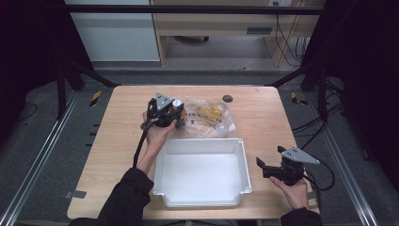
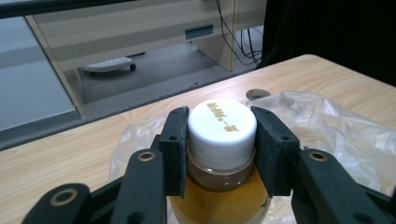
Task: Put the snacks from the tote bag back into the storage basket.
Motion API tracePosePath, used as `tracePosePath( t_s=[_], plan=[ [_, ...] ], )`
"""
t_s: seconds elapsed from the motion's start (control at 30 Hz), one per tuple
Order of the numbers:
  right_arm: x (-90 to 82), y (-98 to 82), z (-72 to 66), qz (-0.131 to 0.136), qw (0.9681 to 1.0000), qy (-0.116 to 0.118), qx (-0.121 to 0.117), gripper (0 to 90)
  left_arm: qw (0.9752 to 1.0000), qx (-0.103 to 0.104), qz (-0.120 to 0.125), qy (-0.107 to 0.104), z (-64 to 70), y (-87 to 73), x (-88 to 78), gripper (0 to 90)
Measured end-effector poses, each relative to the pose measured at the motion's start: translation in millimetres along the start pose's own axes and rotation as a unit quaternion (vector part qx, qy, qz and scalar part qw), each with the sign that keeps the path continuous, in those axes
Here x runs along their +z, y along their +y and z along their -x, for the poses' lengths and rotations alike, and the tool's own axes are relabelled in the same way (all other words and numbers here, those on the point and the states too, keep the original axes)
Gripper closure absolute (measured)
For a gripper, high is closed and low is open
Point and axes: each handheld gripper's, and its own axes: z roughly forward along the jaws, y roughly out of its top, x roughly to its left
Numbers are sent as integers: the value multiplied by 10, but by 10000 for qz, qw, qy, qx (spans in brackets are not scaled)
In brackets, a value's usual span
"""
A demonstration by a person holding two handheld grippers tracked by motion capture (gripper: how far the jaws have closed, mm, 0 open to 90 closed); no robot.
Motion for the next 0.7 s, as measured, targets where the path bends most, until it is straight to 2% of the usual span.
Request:
tracePosePath(
  t_s=[0.23, 0.7],
  plan=[
    [-4, 1, 1, 7, 10000, 2, 27, 58, 9998, -96, 183, 3, -23, 108, -119, 591],
    [-7, 1, 4, 20, 10000, -1, 29, 59, 9989, -114, 446, -48, -22, 360, -310, 591]
  ],
)
